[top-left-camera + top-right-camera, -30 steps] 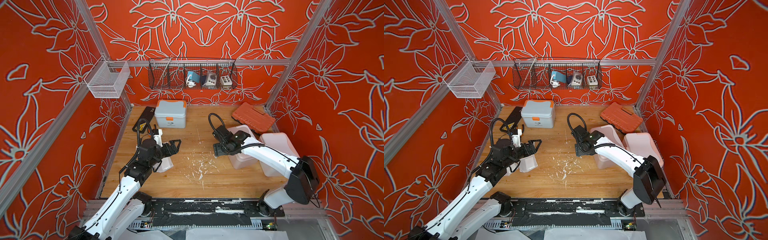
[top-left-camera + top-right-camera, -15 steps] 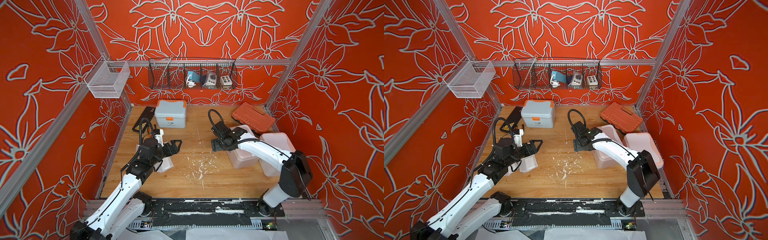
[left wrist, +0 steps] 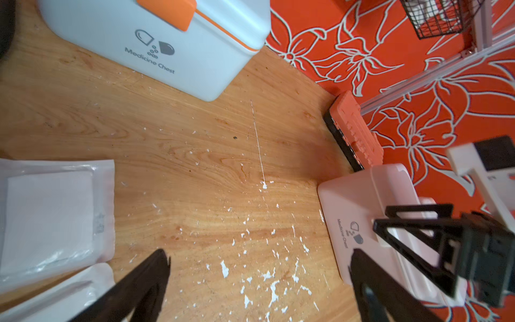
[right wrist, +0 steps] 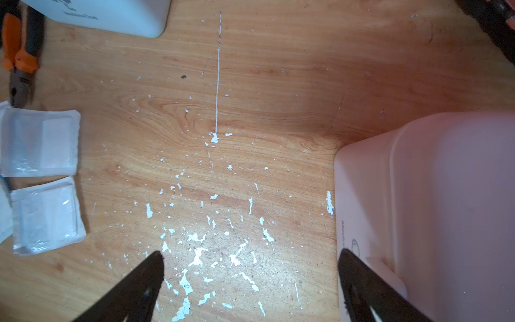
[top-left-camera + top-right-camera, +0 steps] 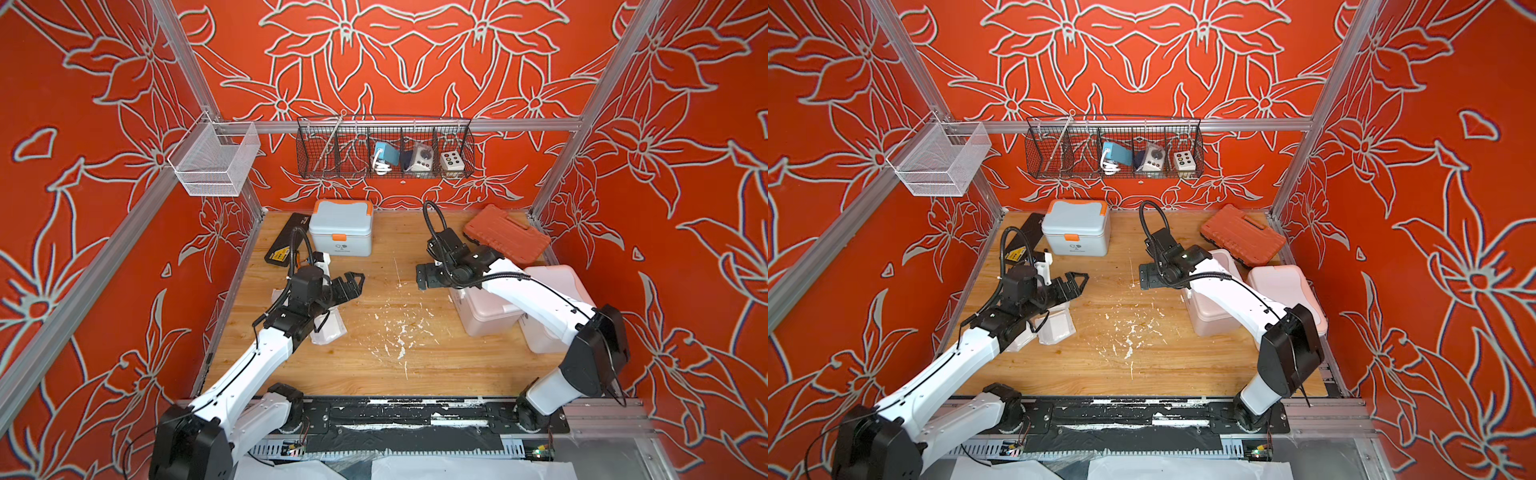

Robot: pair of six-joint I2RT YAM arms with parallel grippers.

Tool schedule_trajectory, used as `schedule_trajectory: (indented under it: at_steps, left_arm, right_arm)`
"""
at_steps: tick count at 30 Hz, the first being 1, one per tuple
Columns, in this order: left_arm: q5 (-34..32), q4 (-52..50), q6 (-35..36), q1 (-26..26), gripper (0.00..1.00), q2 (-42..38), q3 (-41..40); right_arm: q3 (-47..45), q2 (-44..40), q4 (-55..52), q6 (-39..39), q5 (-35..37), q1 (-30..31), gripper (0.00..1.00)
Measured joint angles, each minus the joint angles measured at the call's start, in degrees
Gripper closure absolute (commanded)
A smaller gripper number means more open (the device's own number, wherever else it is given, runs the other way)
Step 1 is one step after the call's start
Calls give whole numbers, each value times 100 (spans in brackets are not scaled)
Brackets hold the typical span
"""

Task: Open first aid kits and take out gauze
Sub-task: Move the first aid kit to the center of the board.

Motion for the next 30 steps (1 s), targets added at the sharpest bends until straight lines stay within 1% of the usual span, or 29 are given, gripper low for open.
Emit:
schedule_trajectory:
  at_steps: [4,9,15,19,25,27,30]
  left_arm:
    - [-278,15,195,332,2,656,682]
    - [-575,28,474,911,2,1567,1602]
    - [-649,-57,787,1399,2,2889,2756]
    - [-658,-210,994,1641,2,3563,3526]
    - [-363,-529,1351,1917,3,4715,4986]
    - [-129,-643,1471,1952,6,5139,5405]
    - [251,-855,1672,1958,11,5639,5827]
  right_arm:
    - [-105,-238,254,-44,-20,-26,2]
    - [-409,-533,586,-57,-85,-105,2]
    - [-734,-756,925,-109,-125,-125,2]
    - [-774,-776,1062,-258,-140,-131,2]
    - [-785,-789,1102,-511,-109,-133,2]
    - [-785,-789,1097,-579,-92,-140,2]
    - [-785,-789,1084,-702,-90,-151,2]
